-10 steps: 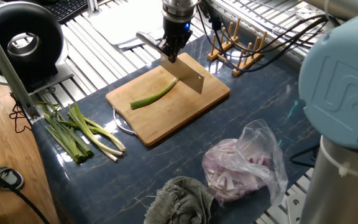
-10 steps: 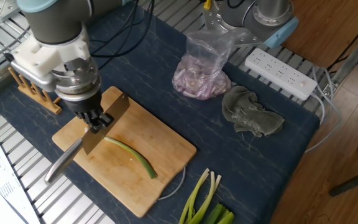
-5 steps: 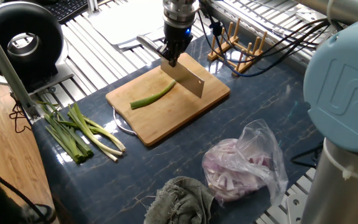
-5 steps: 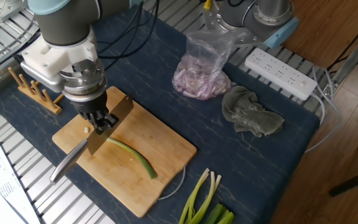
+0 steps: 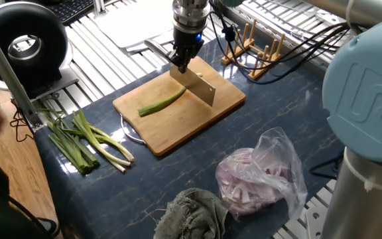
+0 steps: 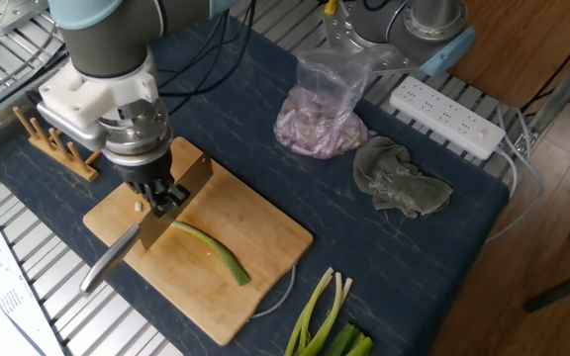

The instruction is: Chop the scallions

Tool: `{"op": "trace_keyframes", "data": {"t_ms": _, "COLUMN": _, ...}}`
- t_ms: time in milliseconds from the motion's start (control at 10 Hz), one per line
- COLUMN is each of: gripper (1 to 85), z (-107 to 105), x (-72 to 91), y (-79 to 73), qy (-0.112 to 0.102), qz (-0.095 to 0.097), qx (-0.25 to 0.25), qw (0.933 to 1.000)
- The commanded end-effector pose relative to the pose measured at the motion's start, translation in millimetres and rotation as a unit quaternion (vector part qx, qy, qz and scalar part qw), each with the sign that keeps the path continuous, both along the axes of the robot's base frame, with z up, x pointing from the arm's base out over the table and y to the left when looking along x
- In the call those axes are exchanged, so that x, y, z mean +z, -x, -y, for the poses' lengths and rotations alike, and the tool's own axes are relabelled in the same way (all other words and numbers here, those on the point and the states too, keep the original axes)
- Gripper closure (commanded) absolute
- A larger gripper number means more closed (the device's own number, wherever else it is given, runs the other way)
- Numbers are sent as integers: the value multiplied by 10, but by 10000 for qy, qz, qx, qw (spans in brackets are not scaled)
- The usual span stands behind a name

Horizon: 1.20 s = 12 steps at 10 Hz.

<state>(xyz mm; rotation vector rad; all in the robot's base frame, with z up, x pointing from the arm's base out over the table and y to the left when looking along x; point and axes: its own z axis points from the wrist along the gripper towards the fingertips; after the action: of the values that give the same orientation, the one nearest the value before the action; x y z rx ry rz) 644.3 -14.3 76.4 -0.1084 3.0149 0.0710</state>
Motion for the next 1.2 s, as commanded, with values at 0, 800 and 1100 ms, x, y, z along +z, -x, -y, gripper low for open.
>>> {"op": "trace_keyframes", "data": {"t_ms": 0, "gripper": 843, "z": -17, "x": -77, "y": -97, "qy": -35, "qz": 96, "qx": -40, "qw": 9999}}
{"op": "trace_keyframes", "data": {"t_ms": 800, "gripper": 843, "z": -129, "x": 314, "y": -314, "qy": -41, "qz": -78, "qx": -155, "qw": 9998}}
{"op": "trace_keyframes", "data": {"t_ms": 1100, "gripper": 843, "z": -185, "x": 293, "y": -221, "qy": -47, "qz": -90, "qx": -78, "qw": 9999}}
